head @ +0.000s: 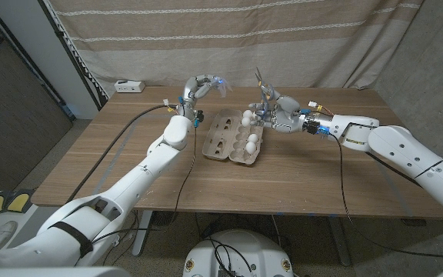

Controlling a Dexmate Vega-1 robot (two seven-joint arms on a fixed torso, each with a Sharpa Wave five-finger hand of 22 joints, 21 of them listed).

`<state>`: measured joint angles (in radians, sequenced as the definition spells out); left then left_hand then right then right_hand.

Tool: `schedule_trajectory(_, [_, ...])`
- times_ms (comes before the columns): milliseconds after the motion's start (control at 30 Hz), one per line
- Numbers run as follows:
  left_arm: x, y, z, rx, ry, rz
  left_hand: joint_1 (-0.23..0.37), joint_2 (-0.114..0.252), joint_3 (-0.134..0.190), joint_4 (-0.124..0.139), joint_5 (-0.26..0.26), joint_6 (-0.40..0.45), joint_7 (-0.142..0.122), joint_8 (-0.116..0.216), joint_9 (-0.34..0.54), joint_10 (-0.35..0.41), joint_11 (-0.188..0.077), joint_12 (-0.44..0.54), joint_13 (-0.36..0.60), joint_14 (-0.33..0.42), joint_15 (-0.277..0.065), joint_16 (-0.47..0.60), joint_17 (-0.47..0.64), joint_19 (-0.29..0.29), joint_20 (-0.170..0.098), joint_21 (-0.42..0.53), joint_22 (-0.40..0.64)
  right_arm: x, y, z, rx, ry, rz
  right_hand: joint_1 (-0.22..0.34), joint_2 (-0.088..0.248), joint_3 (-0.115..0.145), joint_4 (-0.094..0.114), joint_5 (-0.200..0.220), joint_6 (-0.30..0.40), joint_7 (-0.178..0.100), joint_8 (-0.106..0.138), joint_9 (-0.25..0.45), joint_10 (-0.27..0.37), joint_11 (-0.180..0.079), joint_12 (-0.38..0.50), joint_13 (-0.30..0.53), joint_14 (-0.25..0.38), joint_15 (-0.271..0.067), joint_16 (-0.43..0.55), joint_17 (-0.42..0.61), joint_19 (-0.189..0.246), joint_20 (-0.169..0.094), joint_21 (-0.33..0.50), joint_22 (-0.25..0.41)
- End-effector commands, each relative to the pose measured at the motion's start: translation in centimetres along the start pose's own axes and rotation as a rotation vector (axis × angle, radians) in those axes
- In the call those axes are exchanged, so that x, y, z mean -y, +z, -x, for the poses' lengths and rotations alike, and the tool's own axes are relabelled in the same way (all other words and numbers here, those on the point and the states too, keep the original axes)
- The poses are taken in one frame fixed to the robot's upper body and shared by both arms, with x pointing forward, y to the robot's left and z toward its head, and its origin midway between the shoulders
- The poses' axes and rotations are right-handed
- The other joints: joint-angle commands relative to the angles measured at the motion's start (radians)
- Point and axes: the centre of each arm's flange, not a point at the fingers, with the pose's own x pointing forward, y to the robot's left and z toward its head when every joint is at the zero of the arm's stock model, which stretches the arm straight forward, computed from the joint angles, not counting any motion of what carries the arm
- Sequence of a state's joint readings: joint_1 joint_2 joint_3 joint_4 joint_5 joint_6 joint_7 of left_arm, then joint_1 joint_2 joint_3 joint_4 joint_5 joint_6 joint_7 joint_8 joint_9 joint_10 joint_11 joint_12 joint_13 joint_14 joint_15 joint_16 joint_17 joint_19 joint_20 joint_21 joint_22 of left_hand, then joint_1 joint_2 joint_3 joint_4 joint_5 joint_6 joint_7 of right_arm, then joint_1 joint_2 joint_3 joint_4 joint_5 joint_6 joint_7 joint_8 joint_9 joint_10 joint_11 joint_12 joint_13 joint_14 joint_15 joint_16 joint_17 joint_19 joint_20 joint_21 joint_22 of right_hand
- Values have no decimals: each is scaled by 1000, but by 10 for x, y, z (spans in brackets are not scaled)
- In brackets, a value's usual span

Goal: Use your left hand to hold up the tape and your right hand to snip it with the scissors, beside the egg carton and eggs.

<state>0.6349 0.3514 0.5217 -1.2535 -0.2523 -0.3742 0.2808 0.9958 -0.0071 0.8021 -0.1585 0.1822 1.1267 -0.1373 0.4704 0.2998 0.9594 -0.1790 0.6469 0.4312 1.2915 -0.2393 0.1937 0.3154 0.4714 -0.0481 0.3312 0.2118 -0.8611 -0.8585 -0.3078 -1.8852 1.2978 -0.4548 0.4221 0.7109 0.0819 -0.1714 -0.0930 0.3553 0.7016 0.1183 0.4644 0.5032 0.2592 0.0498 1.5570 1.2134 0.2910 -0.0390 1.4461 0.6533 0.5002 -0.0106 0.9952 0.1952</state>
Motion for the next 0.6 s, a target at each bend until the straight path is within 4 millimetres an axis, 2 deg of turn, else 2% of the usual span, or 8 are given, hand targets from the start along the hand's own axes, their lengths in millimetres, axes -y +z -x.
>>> schedule_trajectory(33, [6, 4, 9, -33, -16, 96, 8, 6, 3, -1, 3, -2, 8, 4, 2, 21, -26, 109, 254, 0, 1, 3, 0, 12, -134, 7, 3, -2, -4, 2, -4, 11, -6, 8, 8, -3, -4, -1, -43, 49, -2, 5, 16, -11, 6, 7, 9, -38, 1, 2, -6, 2, 8, 2])
schedule_trajectory(600, [16, -6, 9, -89, 24, 234, 4, 8, 4, 2, 4, -23, -2, 1, 6, 15, -27, 107, 250, -13, 2, -2, -10, 7, -134, 10, 3, -5, -6, 5, 4, 0, -8, 7, 10, -4, -3, -2, -41, 49, -7, 8, 15, -11, 4, 5, 9, -35, 0, 5, -6, 5, 11, 2])
